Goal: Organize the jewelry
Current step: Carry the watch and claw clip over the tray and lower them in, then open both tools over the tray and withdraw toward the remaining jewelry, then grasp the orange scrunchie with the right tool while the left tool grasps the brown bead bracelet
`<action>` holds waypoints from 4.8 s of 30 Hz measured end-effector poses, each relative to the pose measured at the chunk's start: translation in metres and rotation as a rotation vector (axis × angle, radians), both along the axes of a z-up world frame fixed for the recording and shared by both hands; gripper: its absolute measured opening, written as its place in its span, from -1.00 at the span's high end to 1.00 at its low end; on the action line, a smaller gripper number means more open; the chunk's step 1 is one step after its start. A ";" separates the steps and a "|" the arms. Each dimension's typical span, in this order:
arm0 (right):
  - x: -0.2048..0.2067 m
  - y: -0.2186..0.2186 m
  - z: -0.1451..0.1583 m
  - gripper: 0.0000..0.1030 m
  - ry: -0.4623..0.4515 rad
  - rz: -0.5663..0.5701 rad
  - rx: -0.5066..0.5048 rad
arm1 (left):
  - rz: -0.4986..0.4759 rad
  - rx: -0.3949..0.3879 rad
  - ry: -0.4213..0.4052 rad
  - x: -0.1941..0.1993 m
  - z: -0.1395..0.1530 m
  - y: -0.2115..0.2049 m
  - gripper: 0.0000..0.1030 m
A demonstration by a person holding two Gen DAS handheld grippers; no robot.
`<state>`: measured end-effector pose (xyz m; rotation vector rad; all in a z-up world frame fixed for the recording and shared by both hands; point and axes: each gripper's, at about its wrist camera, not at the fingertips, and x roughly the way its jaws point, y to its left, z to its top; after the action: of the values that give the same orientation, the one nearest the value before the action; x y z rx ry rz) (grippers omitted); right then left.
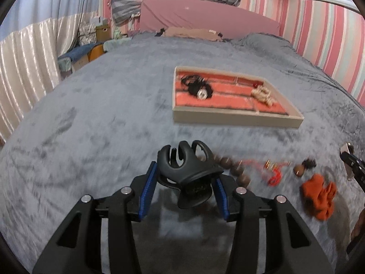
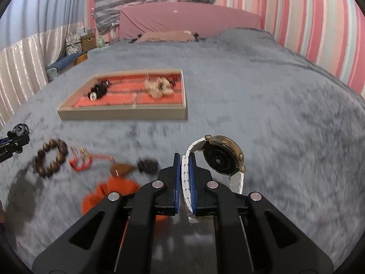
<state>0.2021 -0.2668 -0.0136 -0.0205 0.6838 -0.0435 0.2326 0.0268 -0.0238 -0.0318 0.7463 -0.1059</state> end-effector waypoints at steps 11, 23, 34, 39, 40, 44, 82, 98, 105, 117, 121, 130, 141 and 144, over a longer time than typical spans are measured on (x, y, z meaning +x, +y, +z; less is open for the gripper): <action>0.096 0.026 0.024 0.84 0.001 0.102 0.031 | -0.053 -0.012 -0.027 0.082 0.039 -0.042 0.11; 0.210 0.047 0.019 0.84 0.059 0.143 0.009 | -0.031 0.039 0.029 0.193 0.031 -0.057 0.11; 0.282 0.044 -0.021 0.84 0.161 0.099 0.021 | -0.018 0.080 0.115 0.253 -0.011 -0.057 0.11; 0.292 0.044 -0.037 0.84 0.188 0.112 -0.005 | -0.030 0.096 0.129 0.262 -0.025 -0.062 0.11; 0.294 0.045 -0.039 0.84 0.191 0.111 -0.013 | -0.030 0.094 0.134 0.263 -0.027 -0.062 0.11; 0.301 0.043 -0.042 0.83 0.199 0.107 -0.007 | -0.026 0.095 0.155 0.268 -0.038 -0.062 0.10; 0.212 0.035 0.046 -0.76 0.059 0.160 -0.044 | -0.040 0.058 0.019 0.175 0.049 -0.042 -0.62; 0.072 0.021 0.053 -0.84 0.015 0.112 0.010 | -0.021 0.064 -0.011 0.044 0.048 -0.009 -0.74; 0.041 0.023 0.037 -0.84 0.009 0.097 0.004 | -0.007 0.065 -0.007 0.015 0.029 -0.004 -0.74; 0.008 0.020 0.009 -0.84 -0.002 0.055 -0.030 | 0.023 0.038 0.037 -0.002 -0.006 0.006 -0.74; -0.002 0.014 0.003 -0.84 -0.012 0.036 -0.048 | 0.026 0.029 0.033 -0.009 -0.009 0.009 -0.74; -0.007 -0.003 -0.005 -0.81 -0.003 0.003 -0.017 | 0.032 0.015 0.033 -0.013 -0.009 0.014 -0.74; -0.028 0.000 -0.013 -0.72 0.011 0.010 -0.015 | 0.030 0.033 0.044 -0.016 -0.011 0.018 -0.74; -0.035 0.006 -0.018 -0.72 0.019 0.019 -0.042 | 0.026 0.022 0.057 -0.016 -0.014 0.018 -0.74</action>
<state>0.1670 -0.2613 -0.0315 -0.0681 0.7019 -0.0396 0.2166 0.0448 -0.0377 -0.0240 0.8034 -0.0723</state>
